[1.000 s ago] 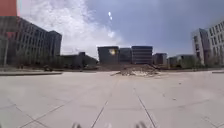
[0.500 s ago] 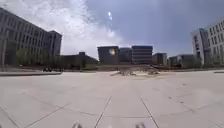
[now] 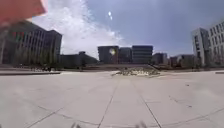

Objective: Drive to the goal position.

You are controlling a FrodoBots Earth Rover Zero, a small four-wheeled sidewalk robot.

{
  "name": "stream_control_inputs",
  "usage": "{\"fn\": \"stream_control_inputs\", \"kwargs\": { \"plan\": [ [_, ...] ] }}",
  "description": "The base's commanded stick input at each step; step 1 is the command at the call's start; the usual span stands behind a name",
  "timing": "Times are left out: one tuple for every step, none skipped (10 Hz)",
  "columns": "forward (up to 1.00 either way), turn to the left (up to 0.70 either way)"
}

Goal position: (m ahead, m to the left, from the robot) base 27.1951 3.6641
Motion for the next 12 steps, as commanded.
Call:
{"fn": "stream_control_inputs", "kwargs": {
  "plan": [
    [0.45, 0.07],
    [0.45, 0.08],
    [0.45, 0.07],
    [0.45, 0.07],
    [0.45, 0.07],
    [0.45, 0.08],
    [0.45, 0.09],
    [0.45, 0.08],
    [0.45, 0.07],
    [0.45, 0.07],
    [0.45, 0.06],
    [0.45, 0.06]
  ]
}}
